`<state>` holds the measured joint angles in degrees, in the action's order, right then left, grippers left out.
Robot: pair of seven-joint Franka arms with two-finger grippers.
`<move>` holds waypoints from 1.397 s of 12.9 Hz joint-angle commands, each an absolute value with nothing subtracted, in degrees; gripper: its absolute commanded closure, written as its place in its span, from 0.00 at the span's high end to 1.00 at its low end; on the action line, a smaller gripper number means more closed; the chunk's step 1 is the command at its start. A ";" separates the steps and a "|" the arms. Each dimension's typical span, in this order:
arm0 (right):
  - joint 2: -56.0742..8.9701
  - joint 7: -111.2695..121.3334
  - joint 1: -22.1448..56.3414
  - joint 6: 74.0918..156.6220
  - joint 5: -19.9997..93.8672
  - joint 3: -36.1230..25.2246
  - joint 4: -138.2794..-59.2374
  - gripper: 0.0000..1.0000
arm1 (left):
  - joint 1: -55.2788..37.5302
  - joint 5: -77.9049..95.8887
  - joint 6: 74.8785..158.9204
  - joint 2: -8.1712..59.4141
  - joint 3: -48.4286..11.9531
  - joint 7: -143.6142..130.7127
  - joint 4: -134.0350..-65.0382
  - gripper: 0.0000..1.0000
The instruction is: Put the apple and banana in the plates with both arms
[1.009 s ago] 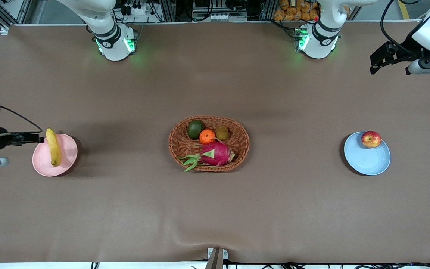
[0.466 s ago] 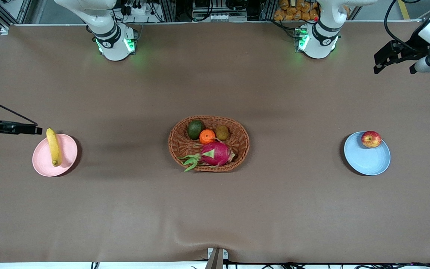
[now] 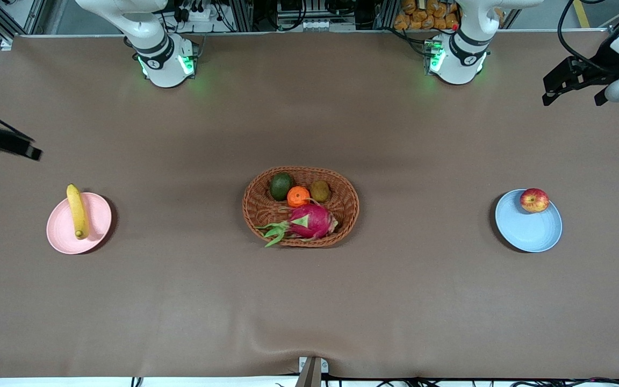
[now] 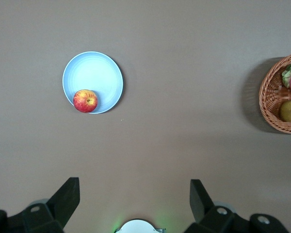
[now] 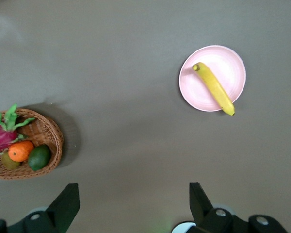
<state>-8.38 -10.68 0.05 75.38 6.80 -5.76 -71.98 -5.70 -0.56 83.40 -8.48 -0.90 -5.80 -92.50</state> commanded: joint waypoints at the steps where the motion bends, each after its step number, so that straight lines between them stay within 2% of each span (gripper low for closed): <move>1: 1.38 -11.51 0.18 80.32 2.92 -5.72 -84.08 1.00 | -5.54 -0.88 81.66 -8.70 -0.88 -6.23 -91.93 1.00; 4: 5.00 -11.43 -1.14 82.17 2.64 -5.54 -88.41 1.00 | -5.54 -0.79 80.51 -8.88 -0.79 -5.98 -91.58 1.00; 6: 4.05 -10.29 -2.01 84.71 1.50 -5.54 -87.02 1.00 | -5.45 -0.79 80.51 -8.88 -0.70 -5.71 -91.58 1.00; 16: 3.87 -10.11 -2.37 85.17 1.41 -3.08 -87.10 1.00 | -5.19 -0.88 80.51 -8.53 -0.79 -5.80 -90.70 1.00; 18: 3.87 -5.57 -2.46 84.90 0.80 -0.98 -87.19 1.00 | -5.19 -0.88 80.51 -8.53 -0.79 -5.54 -90.70 1.00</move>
